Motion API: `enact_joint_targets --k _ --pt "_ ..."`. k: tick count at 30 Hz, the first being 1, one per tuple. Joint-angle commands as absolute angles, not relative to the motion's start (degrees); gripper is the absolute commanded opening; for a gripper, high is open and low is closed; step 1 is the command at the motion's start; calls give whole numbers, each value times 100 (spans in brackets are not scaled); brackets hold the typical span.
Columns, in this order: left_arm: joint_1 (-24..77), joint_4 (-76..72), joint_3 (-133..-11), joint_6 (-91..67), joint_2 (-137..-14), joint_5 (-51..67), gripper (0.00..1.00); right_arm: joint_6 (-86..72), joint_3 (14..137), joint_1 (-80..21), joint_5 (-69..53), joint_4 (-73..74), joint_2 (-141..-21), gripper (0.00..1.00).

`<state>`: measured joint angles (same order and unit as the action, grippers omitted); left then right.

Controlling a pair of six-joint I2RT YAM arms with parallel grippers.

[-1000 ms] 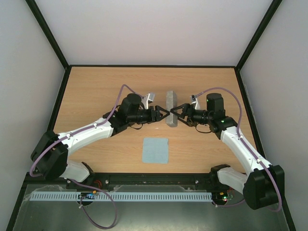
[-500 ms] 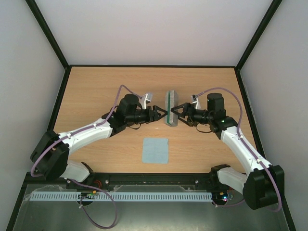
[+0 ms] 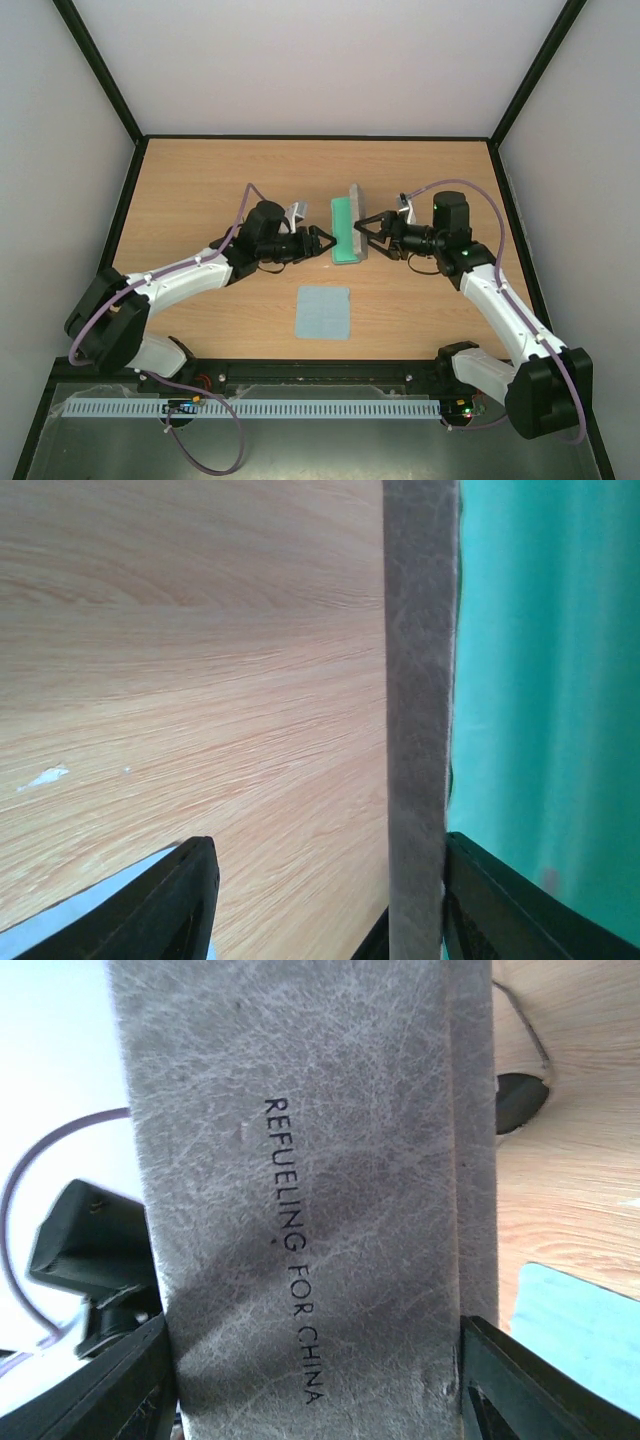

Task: Organize the sunglasses
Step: Open the sunglasses case.

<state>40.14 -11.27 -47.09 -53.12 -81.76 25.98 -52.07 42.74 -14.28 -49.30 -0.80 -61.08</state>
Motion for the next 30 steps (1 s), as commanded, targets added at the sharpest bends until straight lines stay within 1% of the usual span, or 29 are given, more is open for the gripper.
enact_joint_targets --k 1,8,15,19,30 --pt "3964 -833 -4590 -5231 -8279 2520 61 -5265 4466 -1449 -5450 -595 -5891 14" --pt "3946 -768 -4652 -5248 -8072 2532 62 -5161 4366 -1450 -5381 -529 -5959 14" --pt "3879 -413 -4996 -5197 -7702 2511 71 -4906 4070 -1441 -5164 -561 -6262 14" --pt "3715 -249 -4967 -5113 -7509 2522 75 -4693 4037 -1363 -5100 -532 -6513 14" --pt "3295 -70 -4546 -4941 -7099 2642 77 -4639 3919 -756 -5504 -1334 -7594 15"
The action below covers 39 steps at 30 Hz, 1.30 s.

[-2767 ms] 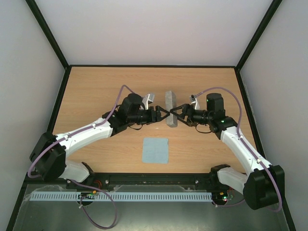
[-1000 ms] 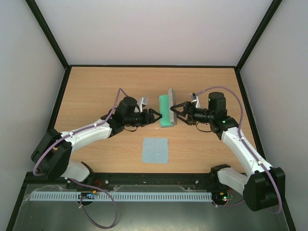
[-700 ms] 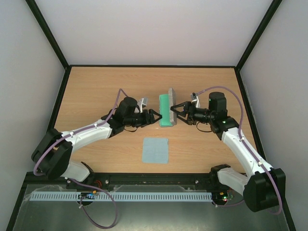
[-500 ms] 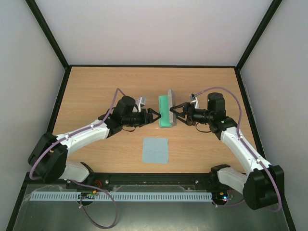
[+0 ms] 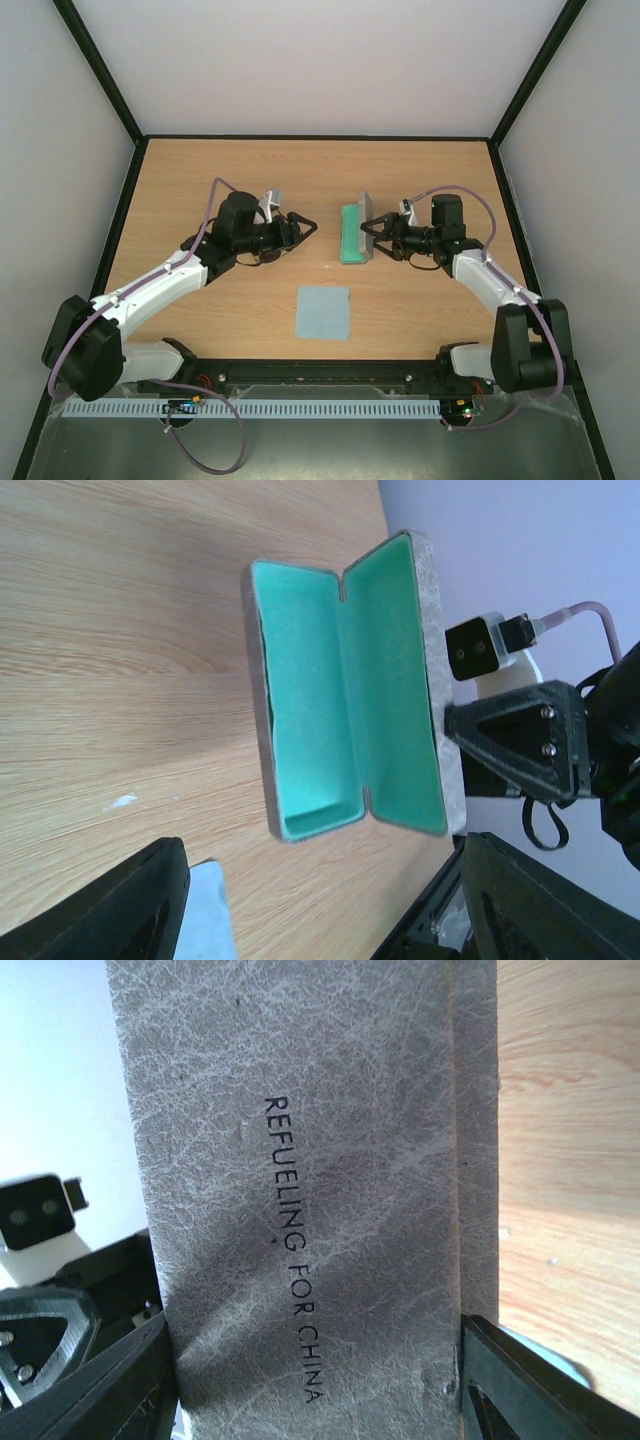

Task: Organize the sunglasses
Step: Open the sunglasses case, then place the sunglasses case at the center of the board.

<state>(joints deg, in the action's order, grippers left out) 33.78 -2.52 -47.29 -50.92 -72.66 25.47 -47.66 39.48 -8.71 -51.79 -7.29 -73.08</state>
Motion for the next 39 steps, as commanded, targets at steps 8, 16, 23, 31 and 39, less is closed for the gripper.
enact_joint_targets --k 8,16,23,31,39 --pt "3157 36 -4344 -4857 -6892 2698 77 -4873 3836 -743 -5522 -2347 -8605 15" --pt "3079 174 -4299 -4816 -6701 2694 77 -5000 3834 -740 -5629 -3019 -9415 17" --pt "3067 120 -4222 -4850 -6642 2685 77 -4943 3708 -746 -5646 -3261 -9817 20" --pt "3066 27 -4130 -4881 -6640 2702 77 -4954 3586 -739 -5639 -3456 -10023 29" --pt "3067 1 -4121 -4891 -6624 2708 77 -4896 3542 -745 -5574 -3388 -10023 53"
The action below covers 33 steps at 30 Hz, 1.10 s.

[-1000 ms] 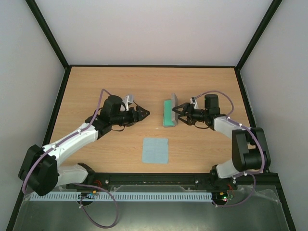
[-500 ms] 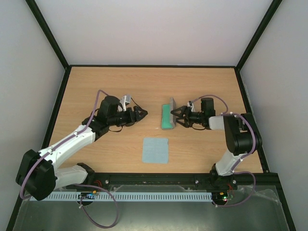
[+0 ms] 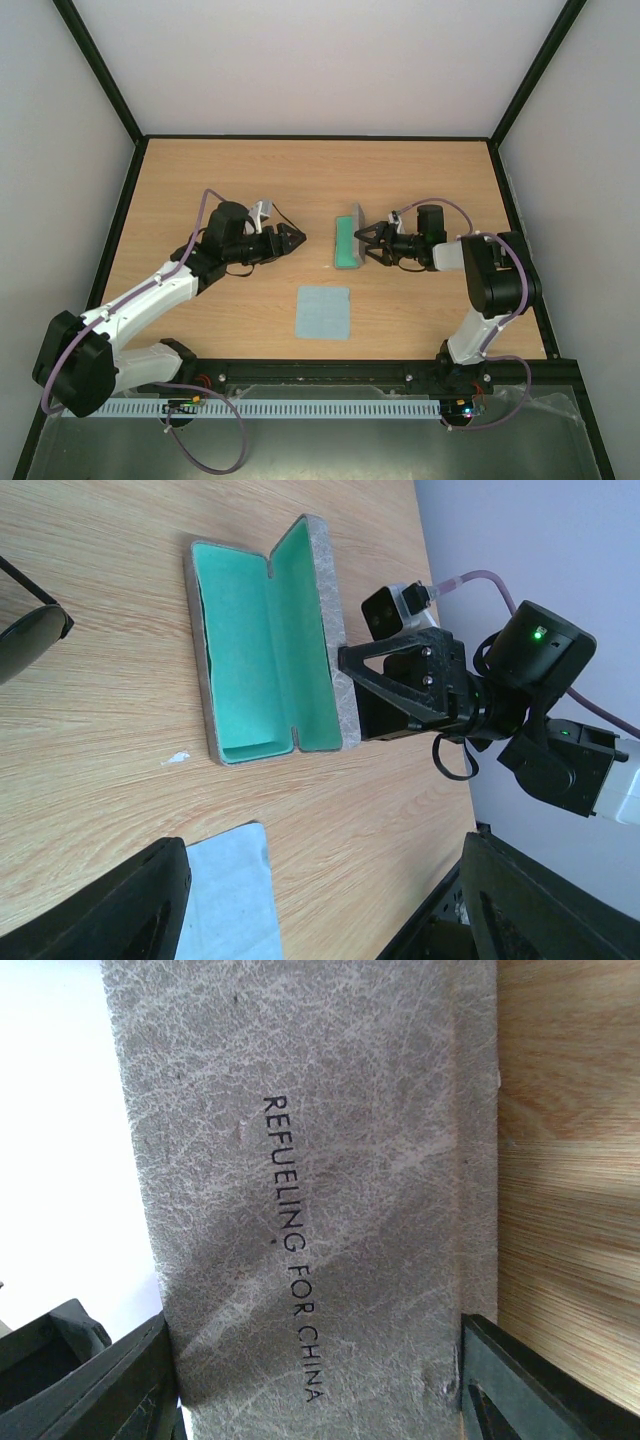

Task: Organize the sunglasses
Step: Place the sunglasses case at the center of the board.

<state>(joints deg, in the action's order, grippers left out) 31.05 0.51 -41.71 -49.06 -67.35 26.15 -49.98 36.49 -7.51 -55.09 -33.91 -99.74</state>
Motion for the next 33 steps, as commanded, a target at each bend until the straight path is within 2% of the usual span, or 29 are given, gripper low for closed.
enact_joint_targets --k 1,16,20,24,28,31,33 --pt "3065 0 -4115 -4895 -6623 2713 77 -4888 3538 -744 -5574 -3384 -10020 55" --pt "3066 -44 -4093 -4921 -6575 2739 78 -4585 3616 -740 -5342 -2764 -9785 81" --pt "3067 -53 -4078 -4931 -6557 2735 78 -4539 3634 -735 -5289 -2654 -9757 85" --pt "3065 -44 -4076 -4928 -6531 2735 78 -4503 3652 -746 -5236 -2554 -9675 100" --pt "3067 -37 -4074 -4930 -6508 2733 79 -4382 3714 -746 -5086 -2243 -9528 99" --pt "3067 10 -4090 -4907 -6460 2721 84 -4246 3775 -746 -4865 -1851 -9314 99" --pt "3067 129 -4163 -4856 -6409 2683 92 -4048 3880 -747 -4497 -1325 -9077 99"
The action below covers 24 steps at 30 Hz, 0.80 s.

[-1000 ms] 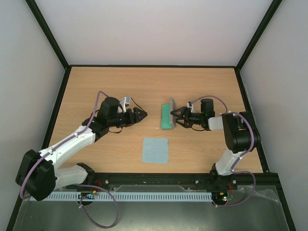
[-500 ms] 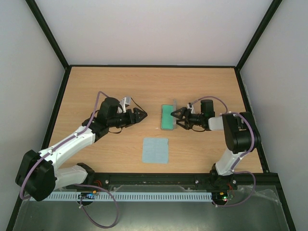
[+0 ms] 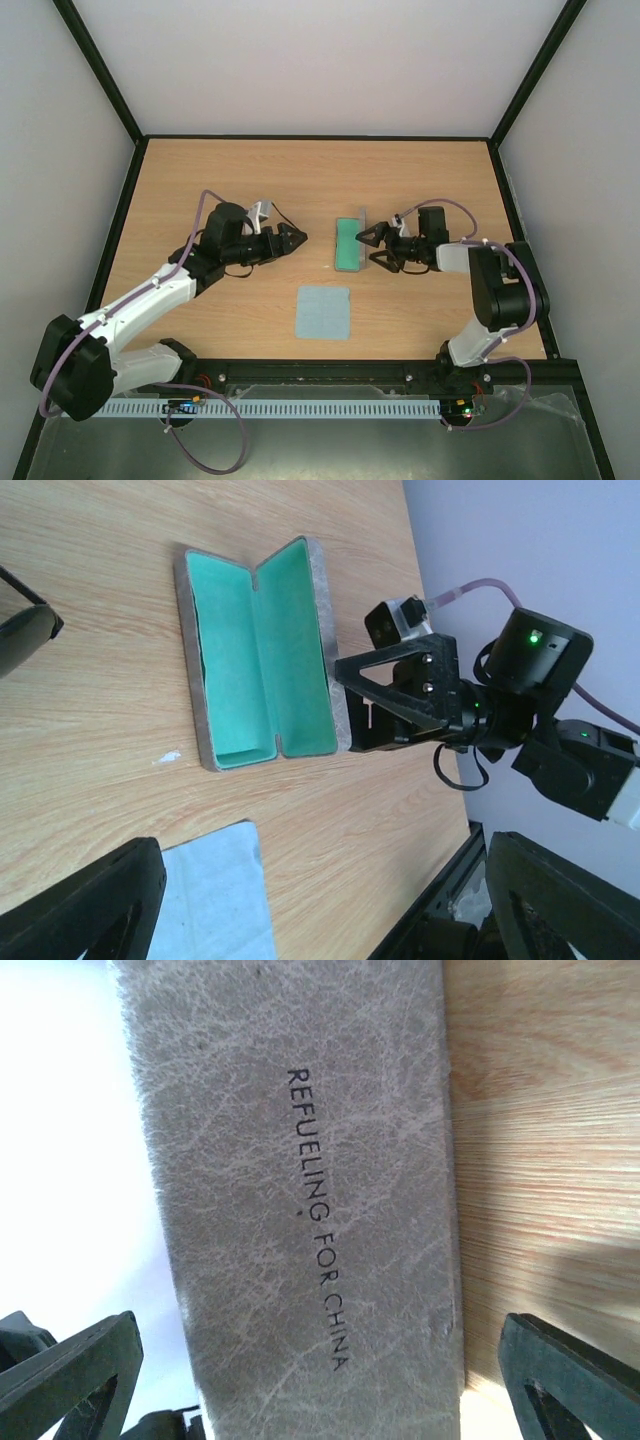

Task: Organize the sunglasses
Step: Place the sunglasses case at the center of the board.

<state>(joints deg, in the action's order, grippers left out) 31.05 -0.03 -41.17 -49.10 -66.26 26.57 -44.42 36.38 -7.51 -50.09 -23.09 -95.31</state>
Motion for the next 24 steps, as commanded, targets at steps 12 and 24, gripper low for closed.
enact_joint_targets --k 12,24 --pt "2963 1609 -4297 -4206 -5729 2076 99 -2886 4957 -1416 -1355 2102 -6953 99" --pt "2880 2072 -3804 -4187 -4590 1728 99 -3338 6357 -3959 -479 3072 -6938 99"
